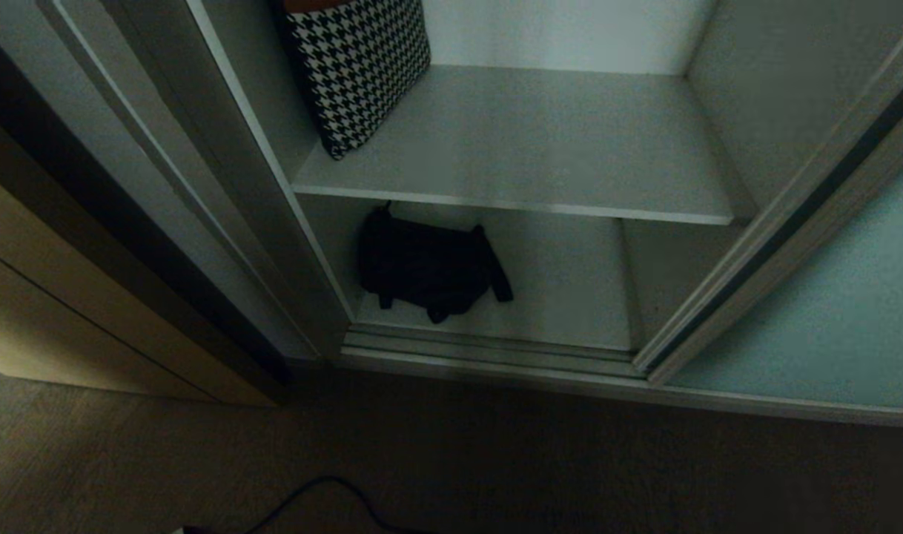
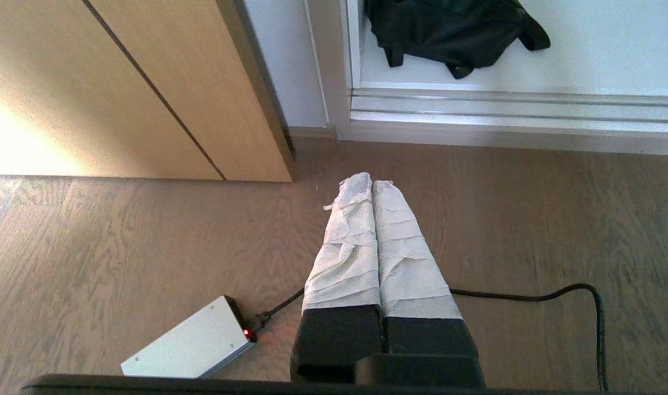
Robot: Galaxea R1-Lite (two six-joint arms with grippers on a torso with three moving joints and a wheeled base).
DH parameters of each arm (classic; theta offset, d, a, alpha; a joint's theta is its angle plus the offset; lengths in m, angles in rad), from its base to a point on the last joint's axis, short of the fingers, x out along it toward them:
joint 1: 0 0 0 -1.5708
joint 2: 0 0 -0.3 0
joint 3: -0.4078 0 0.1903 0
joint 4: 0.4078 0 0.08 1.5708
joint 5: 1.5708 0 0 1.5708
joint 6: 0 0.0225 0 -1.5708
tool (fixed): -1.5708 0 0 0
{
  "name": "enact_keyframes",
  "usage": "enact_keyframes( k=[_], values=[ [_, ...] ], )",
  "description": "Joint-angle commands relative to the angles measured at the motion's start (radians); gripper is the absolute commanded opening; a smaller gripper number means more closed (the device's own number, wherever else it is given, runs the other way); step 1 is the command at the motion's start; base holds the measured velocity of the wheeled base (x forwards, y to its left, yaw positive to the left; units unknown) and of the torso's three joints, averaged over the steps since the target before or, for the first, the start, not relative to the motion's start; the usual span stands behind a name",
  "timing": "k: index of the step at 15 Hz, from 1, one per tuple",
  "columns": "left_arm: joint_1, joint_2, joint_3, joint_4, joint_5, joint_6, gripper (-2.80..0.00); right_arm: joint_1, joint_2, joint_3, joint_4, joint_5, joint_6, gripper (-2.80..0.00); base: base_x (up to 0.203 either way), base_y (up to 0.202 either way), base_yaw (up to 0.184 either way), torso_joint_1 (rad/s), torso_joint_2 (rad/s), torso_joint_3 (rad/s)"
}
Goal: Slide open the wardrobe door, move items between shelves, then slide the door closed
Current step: Close the door
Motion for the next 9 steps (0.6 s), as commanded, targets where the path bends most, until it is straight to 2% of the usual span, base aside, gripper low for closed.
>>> enact_keyframes(
  k=[1, 9],
  values=[
    [0.0, 0.002, 0.0, 0.0, 0.0, 0.0, -2.8, 0.013, 0.013, -0.006, -0.001, 0.003, 0.002, -2.8, 0.0, 0.0, 0.0, 0.0, 0.0, 0.0],
    [0.0, 0.002, 0.0, 0.0, 0.0, 0.0, -2.8, 0.047, 0.038, -0.03, -0.021, 0.0, 0.001, -2.8, 0.0, 0.0, 0.0, 0.0, 0.0, 0.0]
  ],
)
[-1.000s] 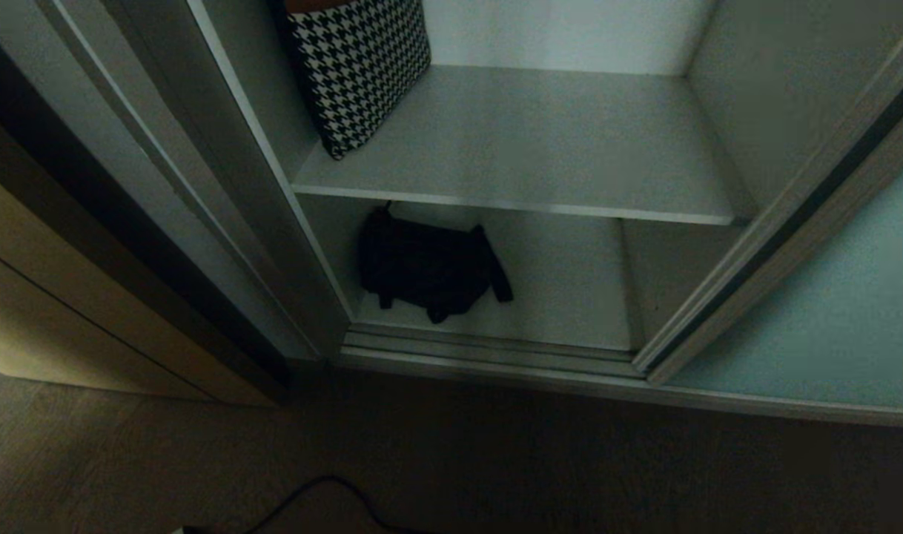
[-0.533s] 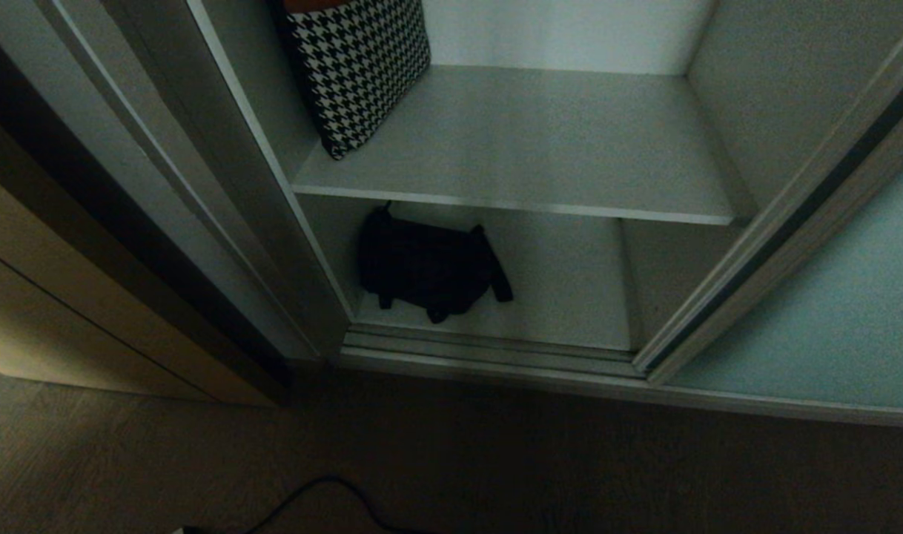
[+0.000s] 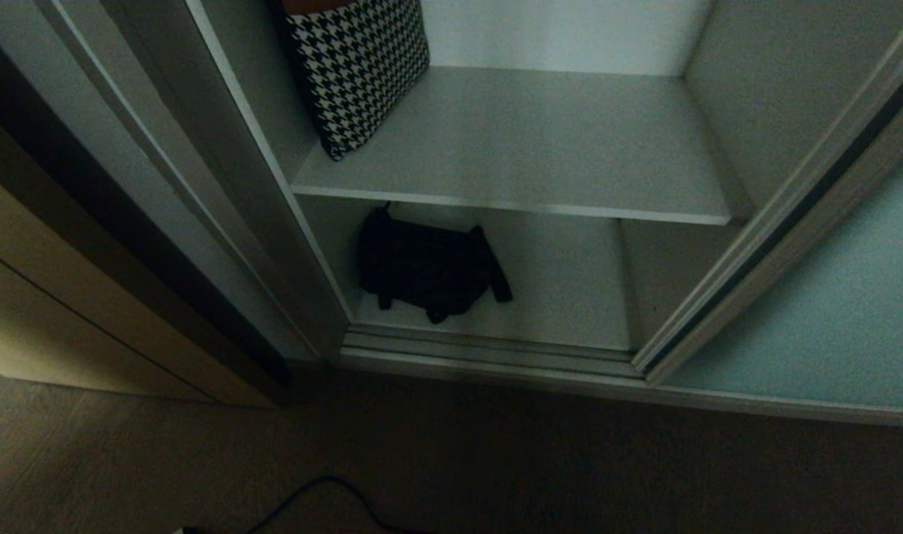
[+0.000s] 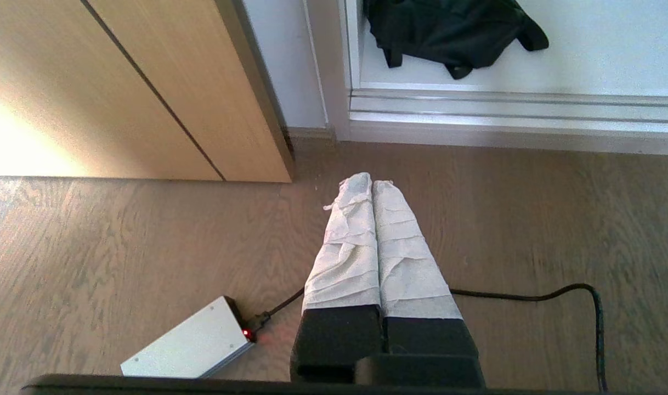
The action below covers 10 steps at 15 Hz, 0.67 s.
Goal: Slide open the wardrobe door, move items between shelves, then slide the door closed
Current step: Close the door
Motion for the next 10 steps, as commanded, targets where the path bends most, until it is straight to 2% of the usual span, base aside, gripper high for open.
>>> enact_keyframes(
  k=[1, 10],
  values=[
    [0.0, 0.002, 0.0, 0.0, 0.0, 0.0, -2.8, 0.002, -0.004, 0.007, -0.007, 0.002, 0.0, -2.8, 0.0, 0.0, 0.0, 0.0, 0.0, 0.0],
    [0.0, 0.002, 0.0, 0.0, 0.0, 0.0, -2.8, 0.185, -0.033, 0.028, -0.009, -0.009, -0.013, -2.8, 0.0, 0.0, 0.0, 0.0, 0.0, 0.0]
  ],
)
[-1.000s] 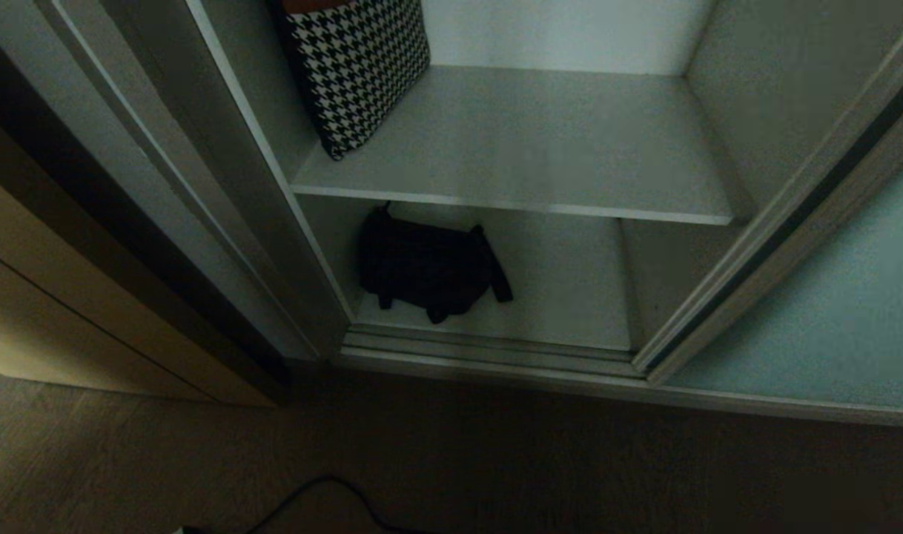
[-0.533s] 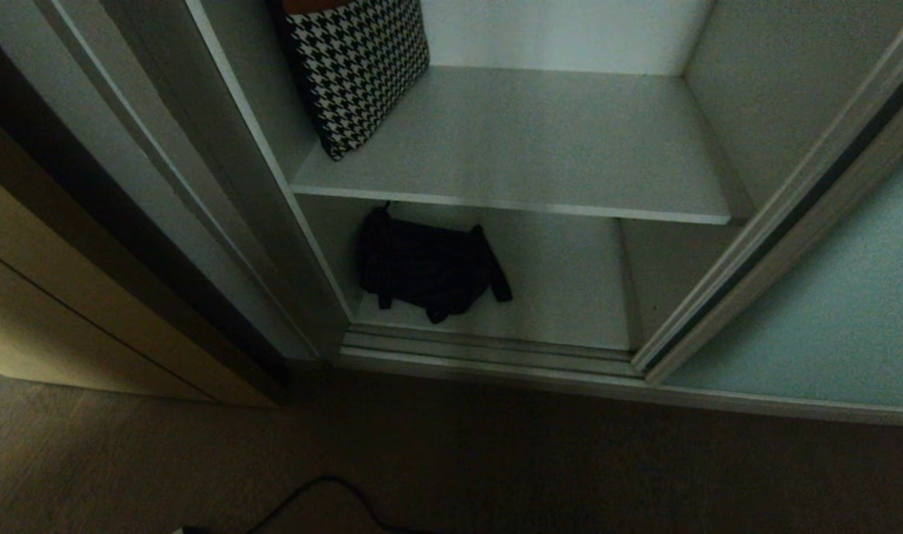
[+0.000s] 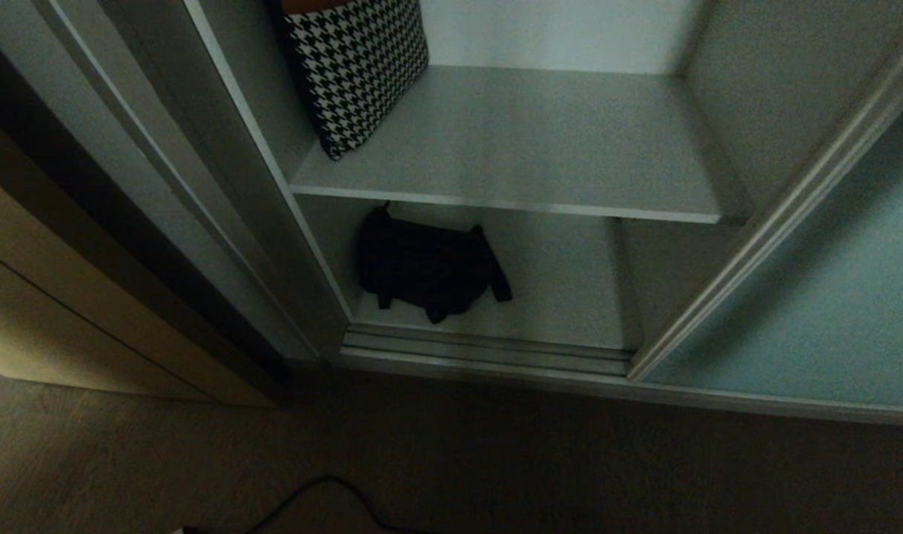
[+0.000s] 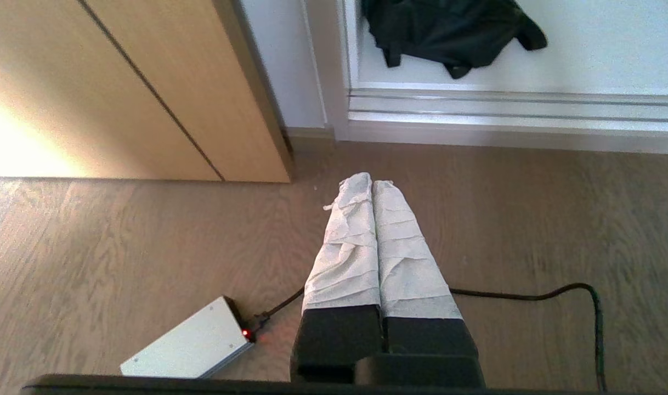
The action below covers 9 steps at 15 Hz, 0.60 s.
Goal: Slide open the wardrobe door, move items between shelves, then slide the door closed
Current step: Close the door
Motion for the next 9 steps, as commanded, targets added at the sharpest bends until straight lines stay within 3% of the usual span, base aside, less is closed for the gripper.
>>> enact_keyframes(
  k=[1, 4, 9],
  values=[
    [0.0, 0.002, 0.0, 0.0, 0.0, 0.001, -2.8, 0.047, -0.015, 0.002, 0.004, 0.002, -0.001, -2.8, 0.0, 0.0, 0.0, 0.0, 0.0, 0.0],
    [0.0, 0.002, 0.0, 0.0, 0.0, 0.001, -2.8, 0.195, -0.046, 0.022, 0.004, -0.016, -0.014, -2.8, 0.0, 0.0, 0.0, 0.0, 0.0, 0.0],
    [0.0, 0.002, 0.0, 0.0, 0.0, 0.001, -2.8, 0.568, -0.172, 0.131, 0.008, -0.098, -0.079, -2.8, 0.0, 0.0, 0.0, 0.0, 0.0, 0.0]
  ],
)
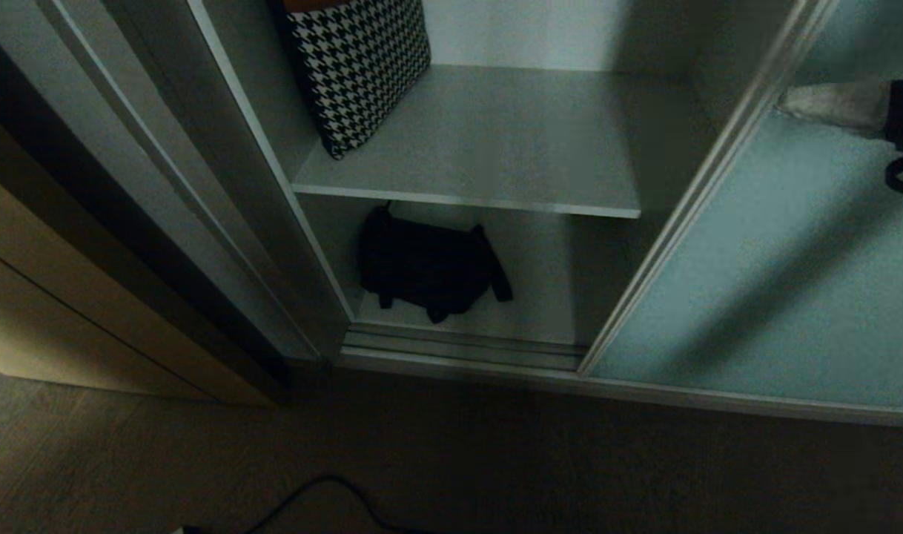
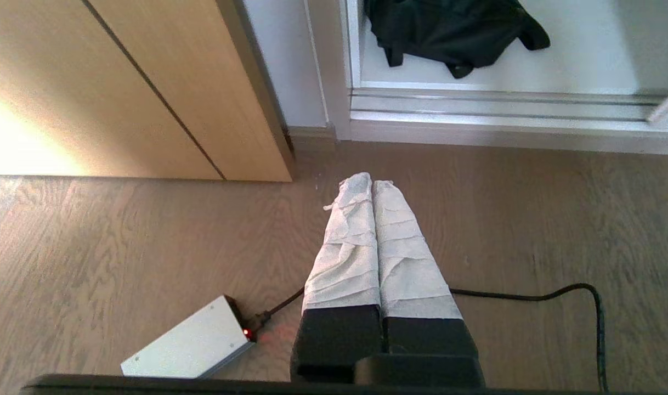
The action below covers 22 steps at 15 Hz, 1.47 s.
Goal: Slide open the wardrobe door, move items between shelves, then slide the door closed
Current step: Close the door
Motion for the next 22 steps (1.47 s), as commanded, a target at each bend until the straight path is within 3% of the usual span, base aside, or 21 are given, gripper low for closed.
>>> enact_keyframes(
  k=[1, 9, 22],
  values=[
    [0.0, 0.002, 0.0, 0.0, 0.0, 0.001, -2.8, 0.106, -0.088, 0.055, 0.002, -0.017, -0.015, -2.8, 0.0, 0.0, 0.0, 0.0, 0.0, 0.0],
    [0.0, 0.002, 0.0, 0.0, 0.0, 0.001, -2.8, 0.124, -0.154, 0.096, 0.008, -0.27, -0.039, -2.8, 0.0, 0.0, 0.0, 0.0, 0.0, 0.0],
    [0.0, 0.002, 0.0, 0.0, 0.0, 0.001, -2.8, -0.089, -0.14, 0.111, -0.004, -0.245, -0.029, -2.8, 0.0, 0.0, 0.0, 0.0, 0.0, 0.0]
  ],
)
